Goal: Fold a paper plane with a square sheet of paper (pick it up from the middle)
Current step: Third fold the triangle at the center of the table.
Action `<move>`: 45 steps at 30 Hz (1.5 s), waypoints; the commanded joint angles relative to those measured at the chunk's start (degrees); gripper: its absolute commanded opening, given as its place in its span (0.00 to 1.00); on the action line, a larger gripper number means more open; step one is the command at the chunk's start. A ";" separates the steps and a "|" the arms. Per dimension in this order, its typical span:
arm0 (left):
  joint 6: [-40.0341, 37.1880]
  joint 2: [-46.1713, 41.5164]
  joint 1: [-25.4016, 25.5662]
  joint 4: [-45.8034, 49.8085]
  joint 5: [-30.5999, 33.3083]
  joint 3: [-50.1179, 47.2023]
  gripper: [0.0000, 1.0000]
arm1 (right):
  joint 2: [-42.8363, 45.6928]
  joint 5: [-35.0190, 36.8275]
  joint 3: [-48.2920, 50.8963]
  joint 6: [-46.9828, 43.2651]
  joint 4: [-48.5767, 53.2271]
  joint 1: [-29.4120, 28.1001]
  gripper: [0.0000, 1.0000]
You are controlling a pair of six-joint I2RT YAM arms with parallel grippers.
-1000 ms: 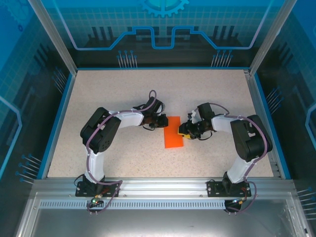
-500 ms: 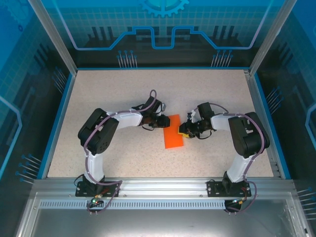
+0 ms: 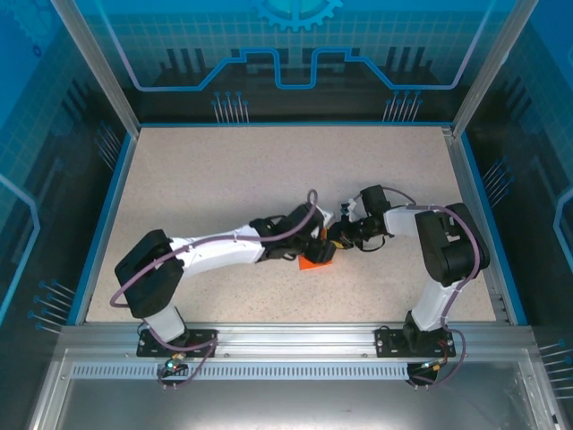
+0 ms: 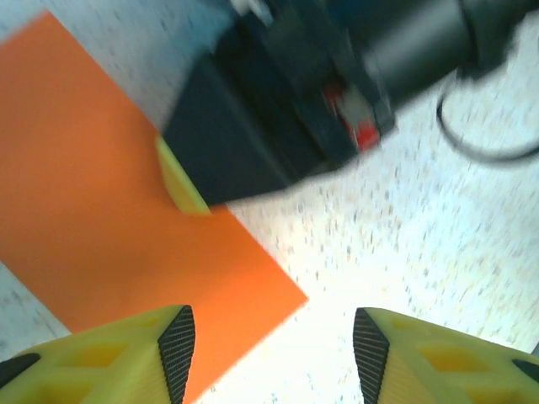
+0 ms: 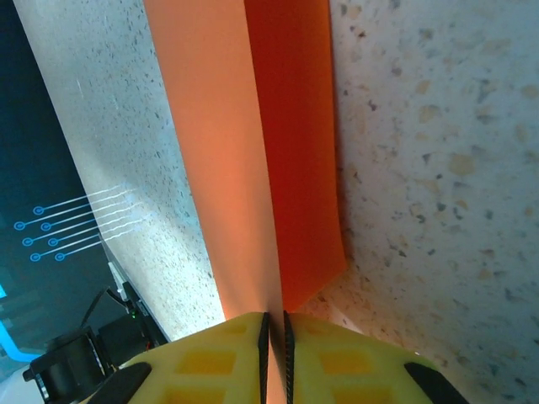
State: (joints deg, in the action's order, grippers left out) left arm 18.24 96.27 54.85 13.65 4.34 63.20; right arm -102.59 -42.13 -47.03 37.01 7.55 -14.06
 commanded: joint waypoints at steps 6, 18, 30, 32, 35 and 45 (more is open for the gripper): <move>-4.40 3.58 8.30 4.28 13.35 1.04 0.58 | 0.59 -2.08 -0.50 -0.67 0.50 1.11 0.15; -3.94 12.88 11.50 8.05 24.65 6.76 0.58 | 0.52 -1.73 -0.34 -0.37 0.71 1.14 0.15; -4.79 13.69 11.53 5.95 25.43 8.18 0.48 | 0.51 -1.38 -0.13 -0.45 0.80 1.14 0.16; -4.79 13.51 11.49 5.95 25.54 8.13 0.41 | 0.47 -1.22 -0.12 -0.46 0.93 1.18 0.16; -4.83 13.18 11.46 5.93 25.93 8.03 0.33 | 0.44 -1.19 -0.17 -0.52 0.90 1.22 0.16; -4.91 12.80 11.46 5.96 26.12 7.74 0.21 | 0.49 -1.21 -0.08 -0.51 0.88 1.25 0.16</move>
State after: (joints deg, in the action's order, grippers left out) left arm 13.23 109.25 66.17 19.66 29.34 70.00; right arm -102.59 -42.48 -47.03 37.04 7.62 -13.82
